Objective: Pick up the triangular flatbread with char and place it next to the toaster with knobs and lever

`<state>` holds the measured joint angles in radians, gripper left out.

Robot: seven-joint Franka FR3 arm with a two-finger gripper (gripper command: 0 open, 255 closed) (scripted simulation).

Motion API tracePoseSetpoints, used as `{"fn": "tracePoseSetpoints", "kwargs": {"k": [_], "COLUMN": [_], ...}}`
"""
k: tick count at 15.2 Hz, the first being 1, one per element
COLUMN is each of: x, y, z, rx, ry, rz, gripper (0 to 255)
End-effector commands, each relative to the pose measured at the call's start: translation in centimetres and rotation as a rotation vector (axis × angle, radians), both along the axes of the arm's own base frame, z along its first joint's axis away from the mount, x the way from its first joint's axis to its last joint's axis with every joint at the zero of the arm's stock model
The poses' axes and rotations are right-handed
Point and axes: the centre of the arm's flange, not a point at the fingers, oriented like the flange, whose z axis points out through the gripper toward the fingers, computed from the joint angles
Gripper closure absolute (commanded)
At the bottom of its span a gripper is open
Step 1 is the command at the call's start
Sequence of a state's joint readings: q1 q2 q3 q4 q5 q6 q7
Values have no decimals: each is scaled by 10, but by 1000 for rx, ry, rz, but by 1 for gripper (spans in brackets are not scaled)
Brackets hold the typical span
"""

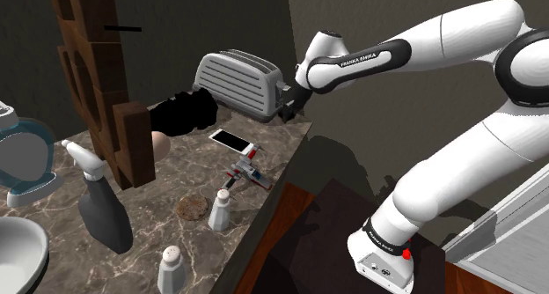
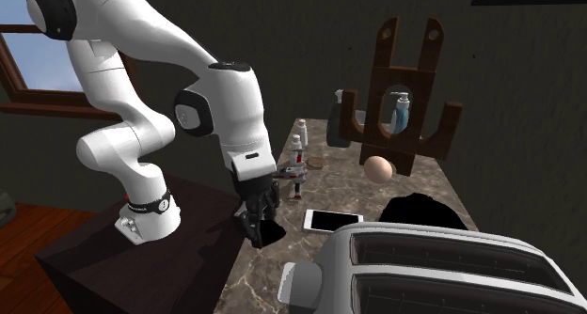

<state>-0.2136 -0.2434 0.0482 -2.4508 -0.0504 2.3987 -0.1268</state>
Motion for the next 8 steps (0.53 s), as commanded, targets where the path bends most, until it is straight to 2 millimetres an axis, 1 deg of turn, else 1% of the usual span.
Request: {"fn": "tracePoseSetpoints", "kwargs": {"k": [1,8], "x": [0,0], "y": [0,0], "z": [-11,-48], "rx": [0,0], "ry": [-1,-1], "rz": [0,0], "gripper": [255,255]}}
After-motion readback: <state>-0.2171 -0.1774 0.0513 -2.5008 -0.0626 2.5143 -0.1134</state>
